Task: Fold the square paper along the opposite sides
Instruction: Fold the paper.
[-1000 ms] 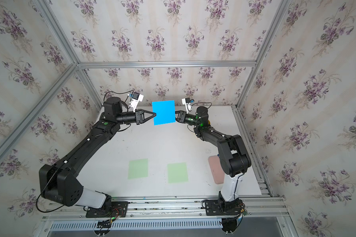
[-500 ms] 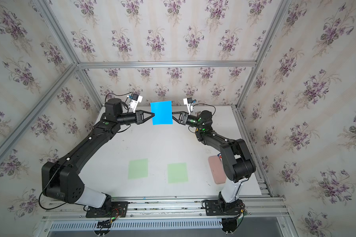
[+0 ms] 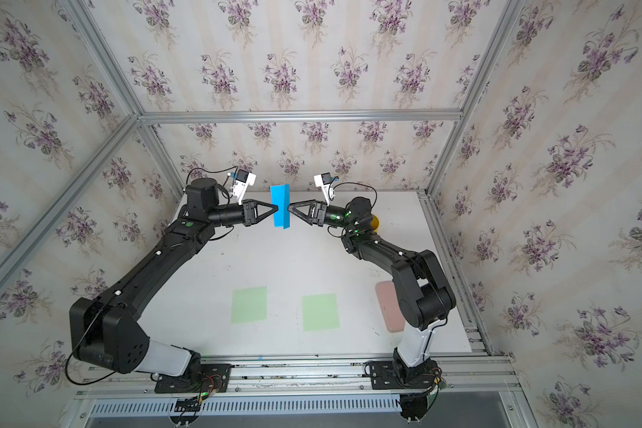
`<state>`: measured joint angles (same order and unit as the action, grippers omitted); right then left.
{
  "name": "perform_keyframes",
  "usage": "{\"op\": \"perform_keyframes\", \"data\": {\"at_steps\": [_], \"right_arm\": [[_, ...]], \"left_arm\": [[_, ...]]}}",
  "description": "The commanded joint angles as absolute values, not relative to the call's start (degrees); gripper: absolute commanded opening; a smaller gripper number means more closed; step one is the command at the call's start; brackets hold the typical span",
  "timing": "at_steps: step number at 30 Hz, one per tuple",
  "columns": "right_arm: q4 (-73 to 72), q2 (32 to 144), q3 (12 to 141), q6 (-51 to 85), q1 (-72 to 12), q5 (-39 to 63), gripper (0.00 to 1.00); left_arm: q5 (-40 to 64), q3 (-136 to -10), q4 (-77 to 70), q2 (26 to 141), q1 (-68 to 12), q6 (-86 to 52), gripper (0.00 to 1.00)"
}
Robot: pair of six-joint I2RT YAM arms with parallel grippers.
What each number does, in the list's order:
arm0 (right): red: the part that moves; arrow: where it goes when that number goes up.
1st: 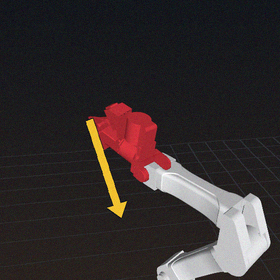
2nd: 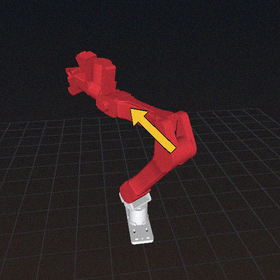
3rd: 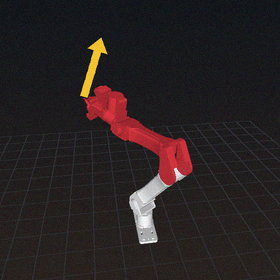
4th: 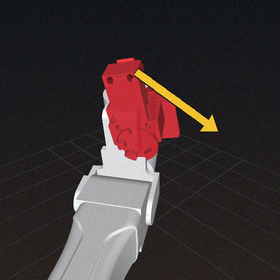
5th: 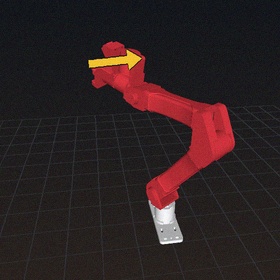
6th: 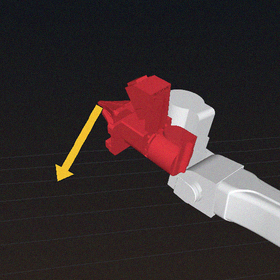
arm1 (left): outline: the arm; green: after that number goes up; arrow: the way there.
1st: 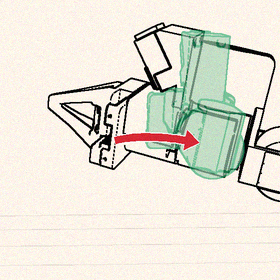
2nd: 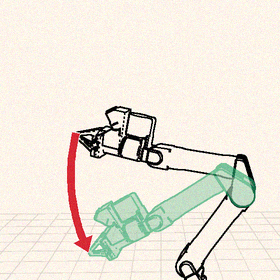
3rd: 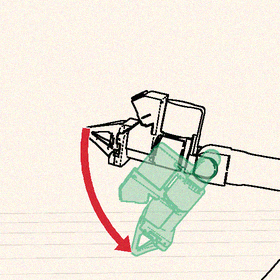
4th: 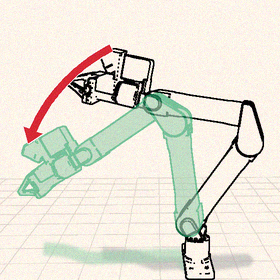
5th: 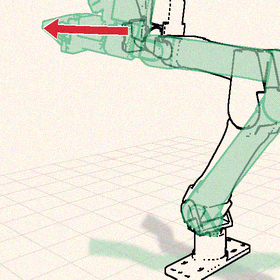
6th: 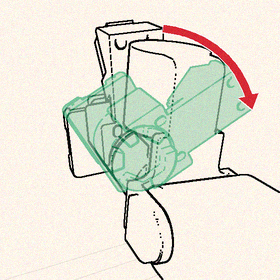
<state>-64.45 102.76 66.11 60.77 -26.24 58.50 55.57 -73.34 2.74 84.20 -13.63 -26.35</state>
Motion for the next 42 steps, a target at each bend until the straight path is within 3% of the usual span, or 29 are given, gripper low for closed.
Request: {"op": "perform_keyframes", "data": {"at_steps": [1, 8, 11, 15, 23, 42], "right_arm": [[-64.0, 103.5, 67.5, 59.9, -26.9, 59.8, 0.75], [-62.1, 104.6, 69.1, 59.0, -27.7, 60.4, 0.71], [-62.1, 105.4, 70.2, 59.3, -27.9, 61.5, 0.59], [-64.9, 105.9, 70.7, 61.6, -28.0, 63.2, 0.52], [-67.1, 106.1, 71.1, 63.5, -28.0, 65.4, 0.49], [-75.0, 107.5, 70.3, 69.5, -27.2, 66.7, 0.26]], "left_arm": [[57.0, -73.3, 3.2, 83.4, -13.7, -24.8, 0.0], [57.8, -73.7, 4.5, 83.0, -13.6, -23.9, 0.0], [58.5, -73.7, 4.5, 82.9, -13.7, -23.7, 0.0], [59.7, -73.8, 4.6, 82.5, -13.7, -23.7, 0.01], [60.5, -74.2, 6.0, 82.2, -13.5, -22.6, 0.03], [60.7, -73.9, 6.2, 81.6, -13.3, -22.4, 0.07]]}}
